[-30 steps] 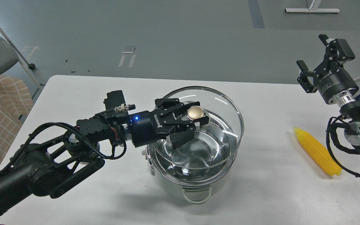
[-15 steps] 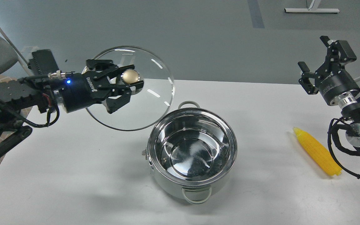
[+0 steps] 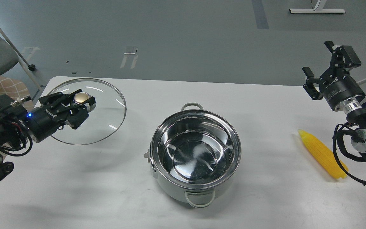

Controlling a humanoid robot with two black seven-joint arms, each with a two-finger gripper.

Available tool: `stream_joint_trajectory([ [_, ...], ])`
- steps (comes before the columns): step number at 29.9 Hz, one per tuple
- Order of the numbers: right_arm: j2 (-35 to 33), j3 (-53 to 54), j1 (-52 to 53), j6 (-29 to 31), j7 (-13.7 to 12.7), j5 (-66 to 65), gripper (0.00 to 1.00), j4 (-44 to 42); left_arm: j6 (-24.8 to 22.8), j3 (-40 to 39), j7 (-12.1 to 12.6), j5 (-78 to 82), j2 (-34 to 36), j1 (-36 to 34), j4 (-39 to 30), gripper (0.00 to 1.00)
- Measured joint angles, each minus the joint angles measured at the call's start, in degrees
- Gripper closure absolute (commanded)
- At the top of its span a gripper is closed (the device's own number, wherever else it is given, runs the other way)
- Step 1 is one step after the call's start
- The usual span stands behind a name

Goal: Open pot and put corn in
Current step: 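Lift the glass lid off the pot and carry it aside, then lower the glass lid onto the table beside the pot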

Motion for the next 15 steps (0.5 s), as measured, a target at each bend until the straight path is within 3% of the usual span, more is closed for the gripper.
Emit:
stream_joint_trajectory([
  [10,0.0,0.0,-0.61,0.01,0.0,0.0,0.01,0.09,10.85,0.06,0.0,-3.7,-9.86,1.76,13.99,0.77],
  [15,0.0,0.0,-0.75,0.02,0.0,-0.02,0.01,0.34,12.09,0.06,0.0,-3.89,-13.7,1.96,19.07,0.76],
])
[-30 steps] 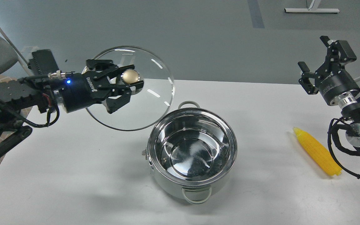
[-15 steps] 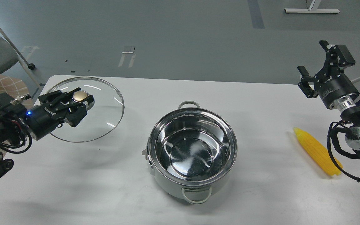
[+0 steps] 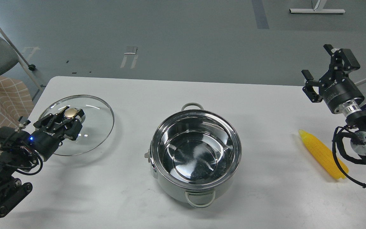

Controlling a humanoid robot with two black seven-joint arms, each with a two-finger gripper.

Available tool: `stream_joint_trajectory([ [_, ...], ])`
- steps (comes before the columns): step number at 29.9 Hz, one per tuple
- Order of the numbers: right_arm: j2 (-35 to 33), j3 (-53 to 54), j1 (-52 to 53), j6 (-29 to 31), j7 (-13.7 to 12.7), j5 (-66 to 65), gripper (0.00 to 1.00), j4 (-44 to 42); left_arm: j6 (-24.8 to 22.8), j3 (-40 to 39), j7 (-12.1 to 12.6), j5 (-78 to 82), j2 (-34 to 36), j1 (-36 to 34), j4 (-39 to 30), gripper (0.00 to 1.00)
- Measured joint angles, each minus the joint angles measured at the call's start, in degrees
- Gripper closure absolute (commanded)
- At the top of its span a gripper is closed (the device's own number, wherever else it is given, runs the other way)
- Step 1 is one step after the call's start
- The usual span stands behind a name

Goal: Open pot and put corn in
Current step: 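Lower the glass lid onto the table beside the pot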

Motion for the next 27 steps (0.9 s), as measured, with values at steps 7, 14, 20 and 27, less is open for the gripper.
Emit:
stream_joint_trajectory([
  [7,0.0,0.0,-0.02,0.0,0.0,-0.01,0.01,0.01,0.12,-0.02,-0.02,-1.8,-1.63,0.11,1.8,0.68],
  [14,0.0,0.0,-0.07,0.0,0.0,-0.01,0.01,0.01,0.12,0.11,-0.02,-6.73,-2.95,0.24,2.85,0.66],
  [20,-0.02,-0.01,-0.09,-0.01,0.0,-0.01,0.01,0.0,0.12,0.11,-0.02,-6.84,-3.82,0.29,3.98,0.64],
  [27,-0.39,-0.01,-0.08,-0.01,0.0,-0.01,0.01,-0.08,0.1,0.04,-0.02,-6.91,-4.44,0.43,4.49,0.45],
])
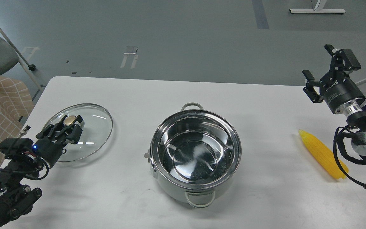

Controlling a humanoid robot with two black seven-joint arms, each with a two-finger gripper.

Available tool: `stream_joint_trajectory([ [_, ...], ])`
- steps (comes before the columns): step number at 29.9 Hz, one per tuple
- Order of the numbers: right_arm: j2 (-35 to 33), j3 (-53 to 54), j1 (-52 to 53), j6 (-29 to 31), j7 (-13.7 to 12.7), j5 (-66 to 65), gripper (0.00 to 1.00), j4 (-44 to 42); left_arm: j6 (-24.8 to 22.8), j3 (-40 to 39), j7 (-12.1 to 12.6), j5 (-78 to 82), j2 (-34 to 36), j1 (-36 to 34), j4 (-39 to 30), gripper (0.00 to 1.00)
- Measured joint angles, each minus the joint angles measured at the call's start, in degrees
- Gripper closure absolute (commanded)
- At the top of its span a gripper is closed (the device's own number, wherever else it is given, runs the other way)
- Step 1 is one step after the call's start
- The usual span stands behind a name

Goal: Open pot and put corn in
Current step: 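Lower the glass lid onto the table beside the pot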

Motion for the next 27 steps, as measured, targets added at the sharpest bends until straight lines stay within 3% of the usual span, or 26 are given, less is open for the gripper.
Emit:
stream_joint_trajectory([
  [7,-0.38,0.0,0.0,0.06,0.0,0.0,0.01,0.04,-0.01,0.08,0.0,-0.02,-0.29,0.33,0.41,0.42],
  [10,-0.4,0.0,0.0,0.08,0.0,0.0,0.01,0.04,-0.01,0.1,0.0,0.03,-0.3,0.73,0.46,0.31],
  [15,-0.4,0.0,0.0,0.21,0.0,0.0,0.01,0.06,-0.01,0.1,0.0,0.06,-0.3,0.9,0.43,0.22],
  [19,-0.46,0.0,0.03,0.32,0.0,0.0,0.01,0.09,-0.01,0.1,0.0,0.06,-0.29,0.91,0.29,0.09],
  [27,-1.43,-0.09,0.17,0.42,0.0,0.0,0.01,0.26,-0.01,-0.12,0.0,-2.7,1.79,0.55,-2.59,0.06],
])
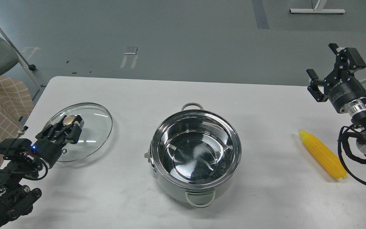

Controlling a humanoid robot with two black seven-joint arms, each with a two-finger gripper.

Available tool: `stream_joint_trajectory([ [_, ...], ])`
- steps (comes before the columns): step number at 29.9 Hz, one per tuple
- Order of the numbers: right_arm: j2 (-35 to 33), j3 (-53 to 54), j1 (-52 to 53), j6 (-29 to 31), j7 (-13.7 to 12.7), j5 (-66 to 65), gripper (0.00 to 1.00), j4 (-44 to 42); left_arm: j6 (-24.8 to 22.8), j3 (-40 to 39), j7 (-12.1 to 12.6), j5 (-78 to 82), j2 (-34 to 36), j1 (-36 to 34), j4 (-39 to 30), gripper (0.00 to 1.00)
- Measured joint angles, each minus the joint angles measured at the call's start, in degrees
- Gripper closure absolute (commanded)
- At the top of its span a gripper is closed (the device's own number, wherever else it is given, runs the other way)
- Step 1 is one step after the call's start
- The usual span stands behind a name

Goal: Open pot and put corn in
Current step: 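Lower the glass lid onto the table beside the pot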

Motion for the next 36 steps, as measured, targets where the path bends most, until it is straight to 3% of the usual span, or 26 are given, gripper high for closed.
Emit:
stream_joint_trajectory([
  [11,-0.38,-0.01,-0.08,0.01,0.0,0.0,0.01,0.52,0.0,0.21,0.01,-0.32,2.18,0.37,0.48,0.07],
  [17,-0.34,0.0,-0.08,0.02,0.0,0.0,0.01,0.53,0.0,3.06,0.01,-0.52,1.57,0.4,1.69,0.31],
  [18,-0.32,-0.01,-0.09,0.02,0.0,0.0,0.01,0.53,0.0,3.56,0.01,-0.68,1.53,0.4,1.79,0.44],
  [27,-0.33,0.0,-0.41,0.02,0.0,0.0,0.01,0.69,0.01,4.35,0.0,-0.9,0.77,0.36,2.57,0.92],
  [28,-0.36,0.0,-0.42,0.02,0.0,0.0,0.01,0.69,0.01,4.35,0.0,-0.9,0.77,0.36,2.59,0.92],
  [29,-0.36,0.0,-0.44,0.02,0.0,0.0,0.01,0.69,0.01,4.35,0.0,-0.9,0.77,0.36,2.6,0.91],
  [32,-0.37,0.0,-0.5,0.02,0.0,0.0,0.01,0.71,0.01,4.35,0.0,-0.9,0.77,0.34,2.62,0.67],
  [34,-0.37,0.0,-0.51,0.02,0.0,0.0,0.01,0.76,0.01,4.34,0.01,-0.9,0.77,0.33,2.62,0.43],
  [35,-0.37,0.0,-0.53,0.02,0.0,0.0,0.01,0.77,0.01,4.32,0.01,-0.9,0.77,0.33,2.62,0.21],
  [36,-0.37,0.0,-0.59,0.02,0.0,0.0,0.01,0.78,0.01,4.3,0.0,-0.9,0.77,0.34,2.6,0.17],
])
